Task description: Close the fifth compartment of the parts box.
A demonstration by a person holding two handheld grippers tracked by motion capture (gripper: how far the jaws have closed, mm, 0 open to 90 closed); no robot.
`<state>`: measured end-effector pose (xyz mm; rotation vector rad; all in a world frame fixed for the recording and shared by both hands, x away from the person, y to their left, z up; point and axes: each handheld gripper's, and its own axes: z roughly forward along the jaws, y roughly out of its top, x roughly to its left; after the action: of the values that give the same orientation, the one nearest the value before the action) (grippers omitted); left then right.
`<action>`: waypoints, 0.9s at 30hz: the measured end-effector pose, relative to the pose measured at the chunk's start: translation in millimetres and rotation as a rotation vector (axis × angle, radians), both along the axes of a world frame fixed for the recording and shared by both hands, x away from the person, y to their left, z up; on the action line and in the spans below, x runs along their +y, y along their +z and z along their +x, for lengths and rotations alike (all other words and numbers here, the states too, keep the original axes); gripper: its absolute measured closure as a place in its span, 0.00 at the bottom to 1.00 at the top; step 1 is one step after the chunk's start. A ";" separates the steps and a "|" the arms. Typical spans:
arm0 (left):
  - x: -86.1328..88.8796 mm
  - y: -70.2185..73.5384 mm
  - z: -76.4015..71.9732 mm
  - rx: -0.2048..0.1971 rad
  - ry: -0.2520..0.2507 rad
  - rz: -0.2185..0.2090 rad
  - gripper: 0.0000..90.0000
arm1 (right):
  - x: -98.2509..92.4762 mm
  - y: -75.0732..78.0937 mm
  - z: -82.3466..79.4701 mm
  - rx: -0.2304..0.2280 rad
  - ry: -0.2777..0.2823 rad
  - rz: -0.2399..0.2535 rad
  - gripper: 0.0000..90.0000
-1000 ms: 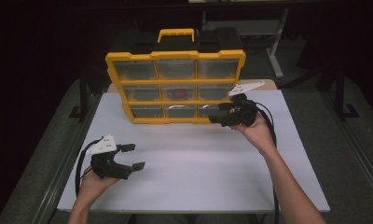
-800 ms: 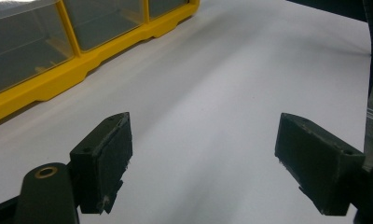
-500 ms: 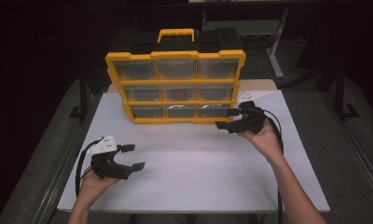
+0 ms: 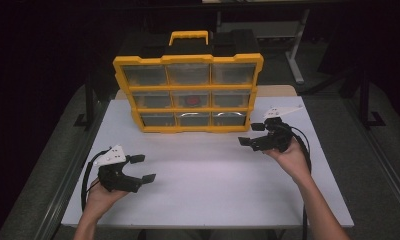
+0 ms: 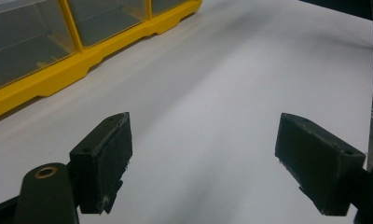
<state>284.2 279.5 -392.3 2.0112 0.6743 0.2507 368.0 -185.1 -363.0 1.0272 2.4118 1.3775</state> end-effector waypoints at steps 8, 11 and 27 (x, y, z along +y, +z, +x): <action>0.5 -0.3 -0.3 0.004 0.006 0.002 0.21 | -8.4 -7.4 -7.3 -0.005 -0.017 -0.007 0.20; 0.5 -0.4 -0.4 0.002 0.007 0.003 0.21 | -10.8 -9.9 -10.1 -0.003 -0.021 -0.008 0.19; -1.1 -4.3 0.8 0.006 0.003 0.009 0.21 | -28.5 -24.0 -26.5 0.002 -0.056 0.002 0.16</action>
<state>285.0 278.4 -396.6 2.0207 0.6813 0.2497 341.6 -213.6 -387.0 1.0882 2.3646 1.3610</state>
